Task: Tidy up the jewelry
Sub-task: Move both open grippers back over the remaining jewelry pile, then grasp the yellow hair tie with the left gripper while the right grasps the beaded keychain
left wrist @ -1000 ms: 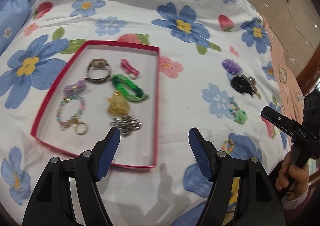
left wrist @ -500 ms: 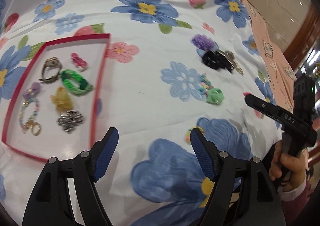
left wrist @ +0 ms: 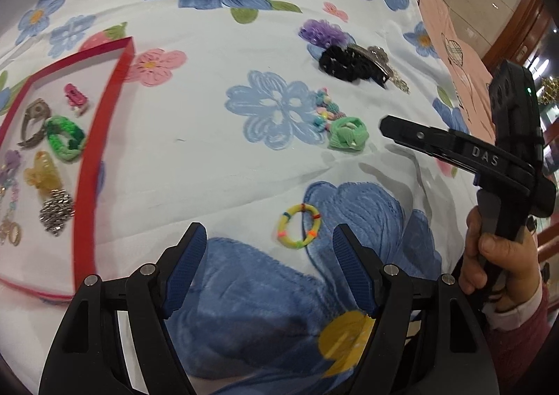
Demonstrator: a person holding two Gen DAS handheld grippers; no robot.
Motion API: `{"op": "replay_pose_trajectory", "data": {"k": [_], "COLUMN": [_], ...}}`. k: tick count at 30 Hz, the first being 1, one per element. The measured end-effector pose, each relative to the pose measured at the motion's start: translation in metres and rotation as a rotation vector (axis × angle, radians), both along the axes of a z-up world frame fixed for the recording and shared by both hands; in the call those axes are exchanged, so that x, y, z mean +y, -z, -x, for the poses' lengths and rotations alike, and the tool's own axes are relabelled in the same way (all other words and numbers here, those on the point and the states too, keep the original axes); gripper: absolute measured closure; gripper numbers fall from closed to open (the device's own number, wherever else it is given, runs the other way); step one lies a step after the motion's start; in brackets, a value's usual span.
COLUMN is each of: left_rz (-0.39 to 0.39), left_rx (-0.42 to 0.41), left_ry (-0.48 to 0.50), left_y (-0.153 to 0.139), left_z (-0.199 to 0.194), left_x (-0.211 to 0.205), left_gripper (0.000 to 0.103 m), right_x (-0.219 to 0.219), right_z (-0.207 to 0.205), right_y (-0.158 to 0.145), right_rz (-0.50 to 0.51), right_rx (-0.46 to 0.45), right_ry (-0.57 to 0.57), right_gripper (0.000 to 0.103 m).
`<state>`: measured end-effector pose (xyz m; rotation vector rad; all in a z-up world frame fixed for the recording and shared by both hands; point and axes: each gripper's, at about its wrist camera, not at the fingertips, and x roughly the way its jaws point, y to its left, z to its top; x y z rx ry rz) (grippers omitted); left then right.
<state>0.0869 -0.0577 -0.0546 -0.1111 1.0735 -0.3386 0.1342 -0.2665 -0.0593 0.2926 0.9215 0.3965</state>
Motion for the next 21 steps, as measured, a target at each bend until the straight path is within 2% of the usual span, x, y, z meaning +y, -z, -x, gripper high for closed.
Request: {"op": "replay_pose_trajectory", "data": {"k": [10,12,14,15,17,18,19,20,21], "left_rz": [-0.035,-0.049,-0.069,-0.072,-0.073,-0.072,-0.063,-0.059,-0.061], "left_rx": [0.004,-0.004,-0.009,-0.014,-0.021,-0.023,-0.021,-0.019,-0.021], "left_ry": [0.046,0.050,0.057,0.060,0.071,0.078,0.087,0.091,0.092], "left_y": [0.014,0.016,0.019,0.020,0.019,0.019,0.019,0.019,0.019], "left_z": [-0.008,-0.008,-0.009,-0.010,-0.011,-0.011,-0.012,-0.013,-0.014], "left_x": [-0.019,-0.020,-0.022,-0.022,-0.023,-0.023,-0.023,-0.022,-0.022], "left_gripper": [0.028,0.034,0.048,0.050,0.071,0.078,0.089,0.098,0.098], "right_x": [0.004,0.008,0.014,0.020,0.030,0.035,0.039,0.044,0.047], "right_z": [-0.023,-0.032,-0.042,-0.048,-0.057,-0.061,-0.064,-0.066,-0.066], "right_y": [0.004,0.002,0.002,0.004,0.010,0.014,0.018,0.023,0.026], "right_rz": [-0.002,0.012,0.025,0.044,0.084,0.102,0.120,0.145,0.171], "right_rx": [0.009,0.001,0.004,0.009,0.025,0.031,0.039,0.049,0.046], "right_ry": [0.017,0.018,0.012,0.002,-0.012,-0.020,-0.025,-0.028,-0.024], "right_gripper": [0.051,0.051,0.051,0.051,0.052,0.054,0.063,0.078,0.086]}}
